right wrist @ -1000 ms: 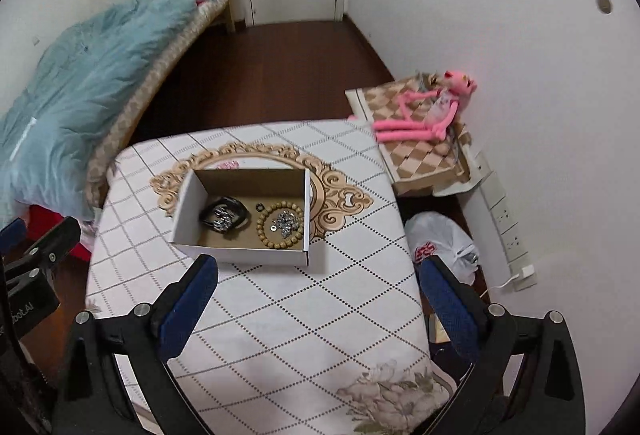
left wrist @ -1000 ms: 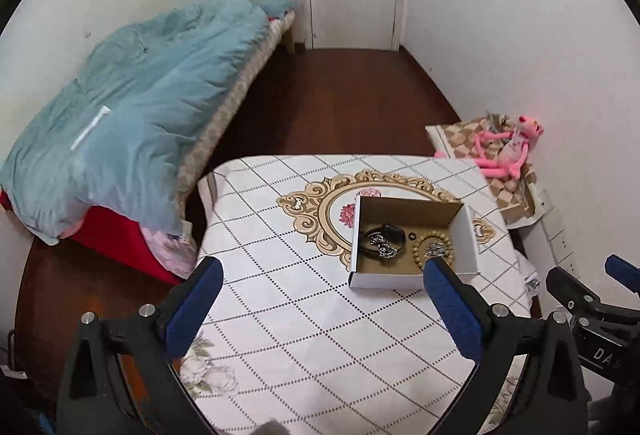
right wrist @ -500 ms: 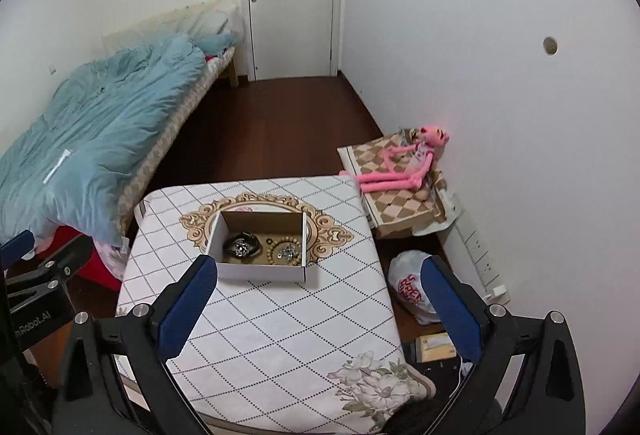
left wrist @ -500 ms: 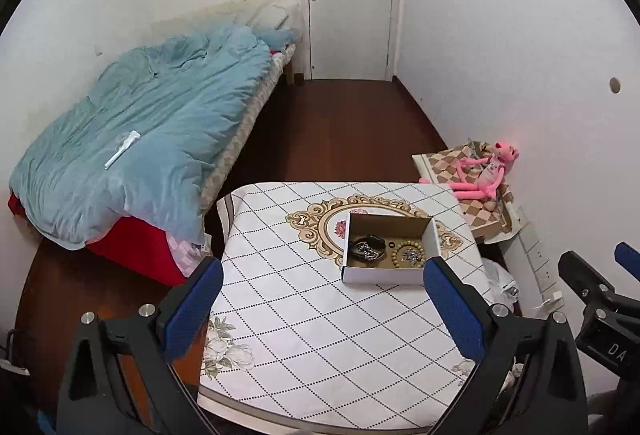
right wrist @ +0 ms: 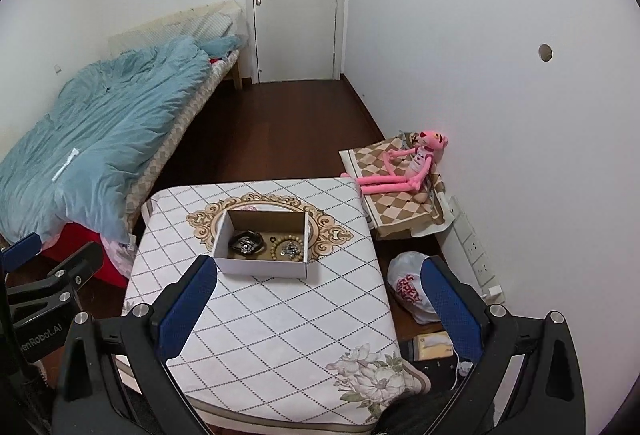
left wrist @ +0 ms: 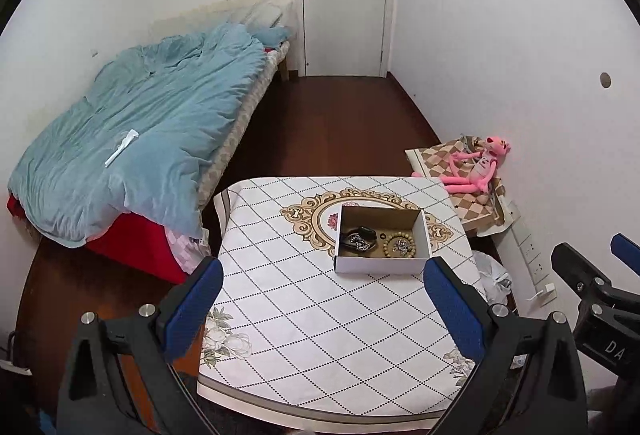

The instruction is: Organize jewelry

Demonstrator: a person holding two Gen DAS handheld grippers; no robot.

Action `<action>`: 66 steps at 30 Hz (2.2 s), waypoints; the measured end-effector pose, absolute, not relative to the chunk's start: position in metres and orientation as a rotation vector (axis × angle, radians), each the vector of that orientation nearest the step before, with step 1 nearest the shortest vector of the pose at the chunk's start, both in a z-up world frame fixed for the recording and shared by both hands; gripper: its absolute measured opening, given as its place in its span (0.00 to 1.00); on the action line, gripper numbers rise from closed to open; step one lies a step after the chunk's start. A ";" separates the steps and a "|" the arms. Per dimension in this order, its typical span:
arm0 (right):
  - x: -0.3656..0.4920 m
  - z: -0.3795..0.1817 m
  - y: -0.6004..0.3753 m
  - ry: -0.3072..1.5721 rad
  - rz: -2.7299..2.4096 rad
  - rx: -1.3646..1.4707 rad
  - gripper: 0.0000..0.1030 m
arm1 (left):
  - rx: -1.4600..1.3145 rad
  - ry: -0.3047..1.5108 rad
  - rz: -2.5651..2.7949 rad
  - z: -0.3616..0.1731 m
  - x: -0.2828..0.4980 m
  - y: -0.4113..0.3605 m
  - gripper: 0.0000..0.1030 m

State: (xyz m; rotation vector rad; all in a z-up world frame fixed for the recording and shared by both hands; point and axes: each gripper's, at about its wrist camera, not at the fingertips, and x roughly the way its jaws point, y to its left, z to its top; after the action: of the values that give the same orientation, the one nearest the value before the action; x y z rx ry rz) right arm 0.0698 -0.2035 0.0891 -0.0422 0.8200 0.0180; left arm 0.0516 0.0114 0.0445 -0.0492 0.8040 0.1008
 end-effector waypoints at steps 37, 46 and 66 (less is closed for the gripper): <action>0.199 0.019 -0.203 1.062 -0.009 -0.088 1.00 | -0.032 1.001 0.131 0.001 0.166 0.008 0.99; 0.201 0.018 -0.200 1.072 -0.001 -0.094 1.00 | -0.036 1.002 0.136 -0.001 0.166 0.011 0.99; 0.199 0.011 -0.197 1.093 0.008 -0.099 1.00 | -0.027 1.031 0.146 -0.012 0.163 0.008 0.99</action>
State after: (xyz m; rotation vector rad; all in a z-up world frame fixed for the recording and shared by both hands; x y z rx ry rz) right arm 0.1991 -0.1971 0.0114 -0.0994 1.0933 0.0078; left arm 0.1630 0.0085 -0.0123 -0.0268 1.0307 0.1460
